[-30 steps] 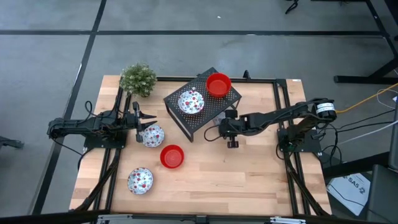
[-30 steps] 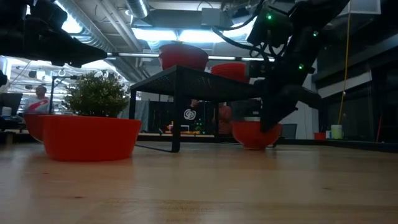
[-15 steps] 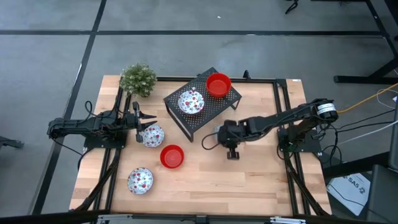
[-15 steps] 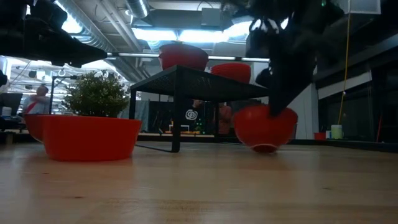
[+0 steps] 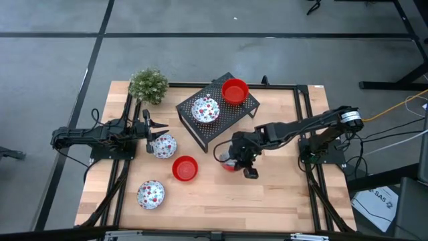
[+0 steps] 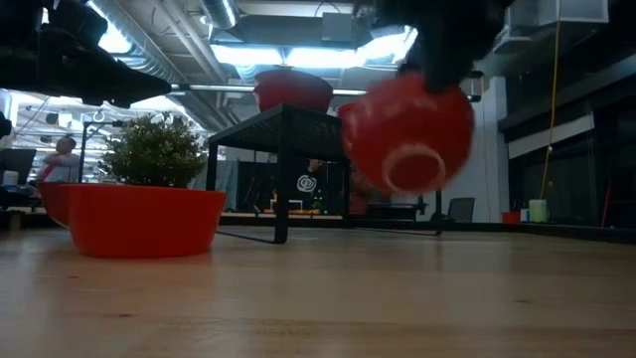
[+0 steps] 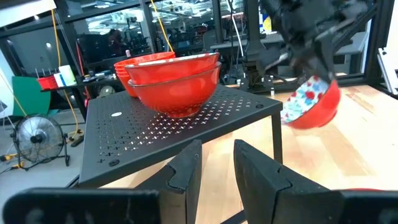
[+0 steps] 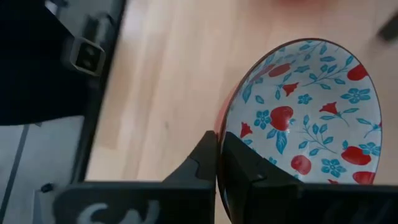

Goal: Pick & Place Mini bowls
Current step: Stack the white patterned bowl on the white patterned bowl on the shelf, then stack the red bowl on the red bowl on the shelf

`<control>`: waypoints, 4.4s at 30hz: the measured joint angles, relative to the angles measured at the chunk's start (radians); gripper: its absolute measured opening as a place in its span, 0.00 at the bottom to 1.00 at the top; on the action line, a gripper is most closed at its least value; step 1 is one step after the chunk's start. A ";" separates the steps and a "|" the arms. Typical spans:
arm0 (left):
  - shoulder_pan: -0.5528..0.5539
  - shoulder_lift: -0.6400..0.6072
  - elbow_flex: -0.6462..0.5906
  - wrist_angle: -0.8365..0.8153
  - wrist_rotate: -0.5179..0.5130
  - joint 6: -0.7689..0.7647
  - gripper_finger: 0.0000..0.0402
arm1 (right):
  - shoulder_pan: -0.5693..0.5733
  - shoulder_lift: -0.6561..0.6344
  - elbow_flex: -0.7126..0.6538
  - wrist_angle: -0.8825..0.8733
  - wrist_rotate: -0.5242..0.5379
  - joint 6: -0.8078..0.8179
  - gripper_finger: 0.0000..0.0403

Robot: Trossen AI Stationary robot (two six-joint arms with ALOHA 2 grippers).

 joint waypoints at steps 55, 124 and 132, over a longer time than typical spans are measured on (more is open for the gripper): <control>0.000 0.000 0.000 0.000 0.000 0.000 0.22 | -0.287 -0.002 0.217 0.412 0.144 -0.330 0.03; 0.000 0.000 0.000 0.000 0.000 0.000 0.22 | -0.287 0.238 0.675 -0.284 0.312 -0.532 0.32; 0.000 0.000 0.000 0.000 0.000 0.000 0.22 | -0.244 0.229 0.734 -0.279 0.312 -0.509 0.42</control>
